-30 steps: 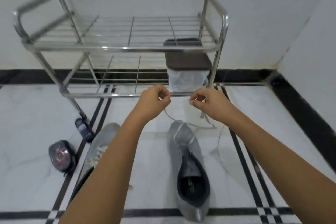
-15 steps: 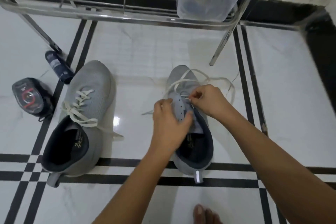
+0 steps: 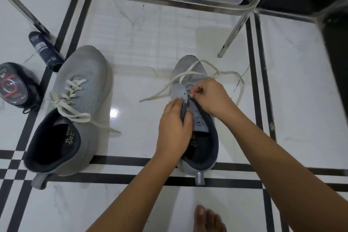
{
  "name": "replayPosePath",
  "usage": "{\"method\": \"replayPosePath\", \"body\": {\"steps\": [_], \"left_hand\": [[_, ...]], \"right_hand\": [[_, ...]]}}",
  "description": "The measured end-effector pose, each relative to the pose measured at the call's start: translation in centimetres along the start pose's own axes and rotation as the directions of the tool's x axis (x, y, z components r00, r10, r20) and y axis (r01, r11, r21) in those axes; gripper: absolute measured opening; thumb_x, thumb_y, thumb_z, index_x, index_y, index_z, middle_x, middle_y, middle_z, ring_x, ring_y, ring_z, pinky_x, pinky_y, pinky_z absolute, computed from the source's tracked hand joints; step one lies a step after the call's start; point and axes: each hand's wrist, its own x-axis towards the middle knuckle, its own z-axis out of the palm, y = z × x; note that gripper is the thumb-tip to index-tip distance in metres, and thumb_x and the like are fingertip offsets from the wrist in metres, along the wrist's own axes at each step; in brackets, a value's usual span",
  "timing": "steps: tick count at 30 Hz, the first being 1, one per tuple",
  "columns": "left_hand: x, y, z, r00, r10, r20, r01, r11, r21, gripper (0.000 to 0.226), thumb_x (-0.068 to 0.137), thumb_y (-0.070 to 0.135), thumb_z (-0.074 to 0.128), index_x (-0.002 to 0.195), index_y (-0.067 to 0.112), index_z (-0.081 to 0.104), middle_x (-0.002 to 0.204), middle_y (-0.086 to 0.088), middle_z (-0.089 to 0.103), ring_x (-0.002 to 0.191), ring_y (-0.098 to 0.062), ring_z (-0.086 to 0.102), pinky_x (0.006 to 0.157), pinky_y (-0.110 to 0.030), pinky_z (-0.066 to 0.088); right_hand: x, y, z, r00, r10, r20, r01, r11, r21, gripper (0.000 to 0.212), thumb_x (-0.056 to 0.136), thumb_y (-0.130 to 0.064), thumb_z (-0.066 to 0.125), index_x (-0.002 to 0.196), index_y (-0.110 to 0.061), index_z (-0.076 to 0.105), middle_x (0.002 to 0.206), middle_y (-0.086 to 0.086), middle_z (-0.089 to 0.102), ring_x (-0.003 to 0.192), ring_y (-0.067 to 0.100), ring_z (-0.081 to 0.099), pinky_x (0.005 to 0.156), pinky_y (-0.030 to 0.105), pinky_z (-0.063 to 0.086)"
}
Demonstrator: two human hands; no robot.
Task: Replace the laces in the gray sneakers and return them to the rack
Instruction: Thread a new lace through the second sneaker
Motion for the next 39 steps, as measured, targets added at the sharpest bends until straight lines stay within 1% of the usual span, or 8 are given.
{"method": "replayPosePath", "body": {"steps": [14, 18, 21, 27, 30, 32, 35, 39], "left_hand": [[0.3, -0.3, -0.5, 1.000, -0.004, 0.023, 0.005, 0.999, -0.044, 0.041, 0.096, 0.031, 0.047, 0.132, 0.012, 0.051, 0.137, 0.000, 0.049, 0.128, -0.010, 0.042, 0.100, -0.009, 0.025], [2.3, -1.0, -1.6, 0.988, -0.155, 0.015, 0.151, 0.927, -0.343, 0.027, 0.092, 0.035, 0.055, 0.111, 0.020, 0.066, 0.114, 0.004, 0.066, 0.102, -0.008, 0.060, 0.094, -0.025, 0.046], [4.3, -1.4, -1.6, 0.998, -0.068, 0.013, 0.069, 0.980, -0.187, 0.015, 0.087, 0.022, 0.063, 0.102, 0.021, 0.067, 0.113, -0.001, 0.061, 0.083, 0.001, 0.054, 0.074, -0.003, 0.042], [5.3, -0.8, -1.4, 0.997, -0.048, -0.058, 0.038, 0.986, -0.163, 0.014, 0.091, 0.010, 0.054, 0.081, 0.019, 0.058, 0.092, 0.001, 0.060, 0.085, -0.010, 0.054, 0.075, -0.008, 0.042], [5.8, 1.2, -5.0, 0.964, -0.243, -0.105, 0.033, 0.505, -0.863, 0.025, 0.098, 0.006, 0.037, 0.076, 0.015, 0.045, 0.066, 0.000, 0.063, 0.067, -0.015, 0.062, 0.071, -0.023, 0.054], [6.0, 1.5, -7.5, 0.960, -0.279, -0.041, 0.034, 0.258, -0.966, 0.028, 0.098, 0.005, 0.031, 0.075, 0.016, 0.041, 0.050, 0.004, 0.051, 0.044, -0.010, 0.048, 0.046, -0.021, 0.047], [6.1, 1.3, -7.0, 0.987, -0.144, -0.070, 0.110, 0.929, -0.352, 0.013, 0.095, 0.014, 0.043, 0.086, 0.022, 0.049, 0.064, 0.005, 0.051, 0.053, -0.010, 0.043, 0.045, -0.023, 0.033], [5.4, -1.2, -2.5, 0.973, 0.025, 0.231, -0.105, 0.934, 0.342, 0.025, 0.088, 0.037, 0.059, 0.097, 0.015, 0.056, 0.093, 0.000, 0.053, 0.089, -0.019, 0.053, 0.075, -0.032, 0.042]], "right_hand": [[-1.5, -0.4, 0.1, 0.990, 0.067, -0.124, -0.035, 0.968, 0.247, 0.015, 0.091, -0.011, 0.058, 0.098, -0.004, 0.069, 0.091, 0.003, 0.065, 0.084, 0.010, 0.054, 0.060, 0.003, 0.036], [-2.8, -0.4, -0.3, 0.983, 0.170, -0.064, -0.155, 0.970, 0.190, 0.033, 0.084, -0.028, 0.065, 0.082, 0.005, 0.067, 0.073, 0.015, 0.065, 0.066, 0.018, 0.055, 0.057, 0.023, 0.040], [-3.0, -1.0, 0.1, 0.980, 0.201, -0.005, -0.192, 0.947, 0.259, 0.033, 0.083, -0.029, 0.066, 0.087, 0.003, 0.070, 0.081, 0.017, 0.069, 0.072, 0.019, 0.060, 0.066, 0.027, 0.045], [-3.4, -0.6, 0.9, 0.959, 0.281, -0.019, -0.253, 0.889, 0.383, 0.018, 0.079, -0.012, 0.063, 0.077, 0.005, 0.068, 0.067, 0.007, 0.060, 0.066, 0.017, 0.055, 0.066, 0.027, 0.044], [-3.6, 0.1, 1.0, 0.950, 0.312, -0.010, -0.271, 0.841, 0.467, 0.016, 0.079, -0.008, 0.064, 0.064, -0.004, 0.066, 0.060, 0.004, 0.057, 0.060, 0.015, 0.053, 0.064, 0.025, 0.044], [-3.6, 0.2, 1.2, 0.944, 0.329, -0.017, -0.277, 0.822, 0.498, 0.012, 0.079, -0.008, 0.064, 0.068, -0.006, 0.068, 0.059, 0.003, 0.057, 0.060, 0.014, 0.054, 0.065, 0.025, 0.046], [-3.6, 0.1, 1.5, 0.951, 0.308, -0.028, -0.255, 0.833, 0.490, 0.014, 0.080, -0.009, 0.063, 0.075, 0.003, 0.069, 0.062, 0.006, 0.059, 0.064, 0.016, 0.055, 0.067, 0.026, 0.047], [-3.7, 0.2, 1.5, 0.958, 0.280, -0.062, -0.219, 0.852, 0.475, 0.015, 0.080, -0.008, 0.061, 0.078, 0.003, 0.070, 0.070, 0.015, 0.065, 0.065, 0.016, 0.055, 0.065, 0.026, 0.044]]}}
